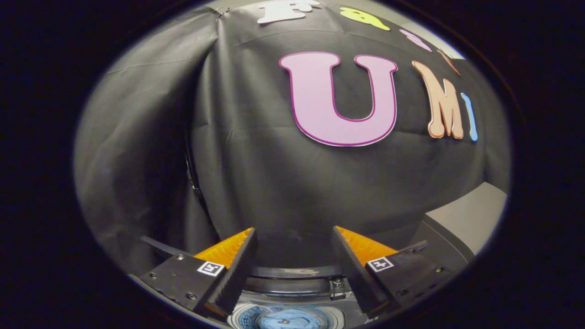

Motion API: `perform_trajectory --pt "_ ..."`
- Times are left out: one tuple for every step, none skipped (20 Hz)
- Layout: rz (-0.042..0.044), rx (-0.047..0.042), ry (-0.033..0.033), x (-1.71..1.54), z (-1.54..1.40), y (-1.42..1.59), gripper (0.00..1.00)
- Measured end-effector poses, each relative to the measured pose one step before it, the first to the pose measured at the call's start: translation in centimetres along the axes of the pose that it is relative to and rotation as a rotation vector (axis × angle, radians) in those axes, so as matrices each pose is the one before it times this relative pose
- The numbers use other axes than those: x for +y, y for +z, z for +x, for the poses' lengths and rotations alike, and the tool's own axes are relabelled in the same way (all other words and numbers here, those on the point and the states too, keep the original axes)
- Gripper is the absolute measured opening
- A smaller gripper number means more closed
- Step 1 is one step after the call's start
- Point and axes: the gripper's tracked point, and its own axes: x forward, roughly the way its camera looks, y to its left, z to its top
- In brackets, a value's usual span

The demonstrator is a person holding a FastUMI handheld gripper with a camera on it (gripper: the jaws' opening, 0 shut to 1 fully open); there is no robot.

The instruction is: Put the clothes into the washing machine and then close the washing machine lid.

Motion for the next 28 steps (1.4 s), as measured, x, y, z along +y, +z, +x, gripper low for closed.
perform_trajectory --pt "0.00230 -0.00386 0.00202 -0.024 -0.448 -0.125 0.98" --pt "-0.00001 -0.01170 0.00092 -0.033 -0.236 -0.020 0.98" --pt "0.00002 -0.00409 -0.00024 0.024 -0.276 -0.121 0.98" --pt "-0.00248 -0.00651 0.00136 0.065 -0.364 -0.002 0.98" --pt "0.00388 -0.00551 -0.00354 0.147 -0.500 -0.309 0.98" --pt "-0.00057 -0.00725 -0.00140 0.056 -0.362 -0.059 0.98" --pt "-0.00127 -0.00251 -0.00143 0.035 -0.346 -0.114 0.98" --pt "-0.00030 -0.00802 0.00032 -0.041 -0.374 -0.106 0.98" --pt "0.00093 -0.01082 0.00075 0.037 -0.375 -0.045 0.98" --pt "-0.00148 -0.00994 0.00085 0.001 -0.361 -0.125 0.98" --pt "-0.00028 -0.01019 0.00056 -0.019 -0.339 0.085 0.98" --pt "0.00000 -0.00371 0.00028 0.004 -0.267 -0.051 0.98" --pt "0.00098 -0.00156 -0.00018 0.025 -0.229 -0.154 0.98" --pt "-0.00103 0.00355 0.00033 0.013 -0.160 -0.088 0.98" --pt "-0.00256 0.00016 0.00160 -0.012 -0.137 -0.046 0.98" --pt "0.00137 -0.00559 0.00223 -0.054 -0.104 -0.027 0.97" --pt "0.00326 -0.00681 0.00158 -0.011 -0.231 -0.063 0.98" --pt "0.00204 -0.01479 -0.00074 -0.037 -0.232 0.056 0.98" --pt "-0.00207 -0.01122 0.00067 0.024 -0.131 0.006 0.98" --pt "-0.00073 -0.00913 -0.00013 0.014 -0.280 0.017 0.99" --pt "0.00173 -0.00752 -0.00125 -0.068 -0.123 -0.128 0.99" --pt "-0.00216 -0.00403 0.00067 0.028 -0.224 -0.119 0.99" --pt "-0.00042 -0.00025 0.00037 -0.064 -0.174 -0.093 0.99" --pt "0.00297 -0.00579 -0.00188 -0.057 -0.146 -0.166 0.99" --pt "-0.00025 -0.00613 0.00014 0.022 -0.064 0.191 0.99" --pt "-0.00458 -0.00560 0.00142 0.008 -0.014 0.071 0.99" --pt "-0.00026 -0.00576 0.00062 -0.006 -0.032 -0.084 0.99" --pt "0.00238 -0.00482 0.00020 0.025 -0.157 0.052 0.99"
